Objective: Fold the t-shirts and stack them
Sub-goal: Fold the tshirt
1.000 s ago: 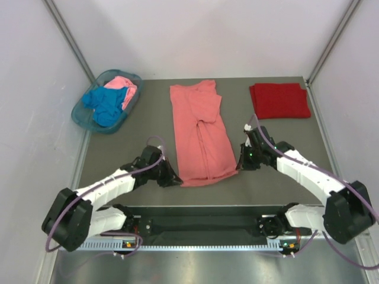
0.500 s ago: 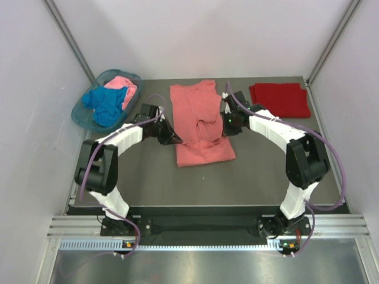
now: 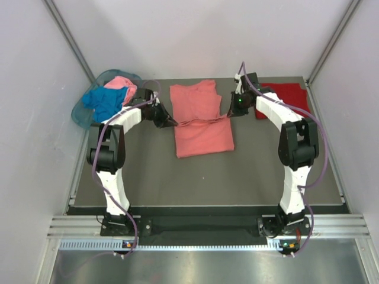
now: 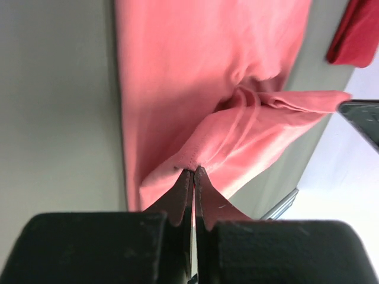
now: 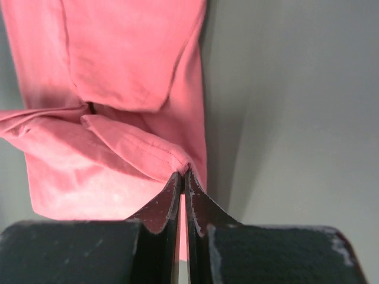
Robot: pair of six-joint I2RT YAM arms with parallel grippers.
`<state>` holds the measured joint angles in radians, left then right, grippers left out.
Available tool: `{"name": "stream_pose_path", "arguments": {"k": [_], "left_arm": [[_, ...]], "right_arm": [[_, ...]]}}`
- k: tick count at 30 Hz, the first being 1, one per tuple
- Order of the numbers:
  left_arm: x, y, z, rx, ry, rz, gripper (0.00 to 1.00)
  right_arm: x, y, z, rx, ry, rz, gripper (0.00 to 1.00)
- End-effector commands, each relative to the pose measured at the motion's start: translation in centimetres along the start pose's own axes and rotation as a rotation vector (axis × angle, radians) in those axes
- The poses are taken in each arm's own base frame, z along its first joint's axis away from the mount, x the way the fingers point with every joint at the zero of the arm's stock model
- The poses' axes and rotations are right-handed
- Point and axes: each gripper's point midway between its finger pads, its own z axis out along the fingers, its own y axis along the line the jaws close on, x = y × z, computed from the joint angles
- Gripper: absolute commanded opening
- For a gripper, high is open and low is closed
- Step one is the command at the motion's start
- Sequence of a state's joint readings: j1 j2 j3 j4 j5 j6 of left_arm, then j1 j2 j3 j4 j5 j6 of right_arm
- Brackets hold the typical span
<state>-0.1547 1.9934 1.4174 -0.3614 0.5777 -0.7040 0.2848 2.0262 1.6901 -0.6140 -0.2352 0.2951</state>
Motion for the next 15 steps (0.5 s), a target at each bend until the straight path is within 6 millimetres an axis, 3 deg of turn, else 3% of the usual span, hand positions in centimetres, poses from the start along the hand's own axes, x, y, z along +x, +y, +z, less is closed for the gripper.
{"name": "stream_pose_path", "arguments": {"k": [1, 15], "left_arm": [[-2.0, -1.8, -0.2, 0.069, -0.021, 0.042, 0.0], [-6.7, -0.3, 0.7, 0.09, -0.066, 0.007, 0.0]], "right_arm": [[-3.4, 2.3, -0.2, -0.114, -0.085, -0.039, 0.0], [-6.8, 1.7, 2.1, -0.168, -0.147, -0.002, 0.0]]}}
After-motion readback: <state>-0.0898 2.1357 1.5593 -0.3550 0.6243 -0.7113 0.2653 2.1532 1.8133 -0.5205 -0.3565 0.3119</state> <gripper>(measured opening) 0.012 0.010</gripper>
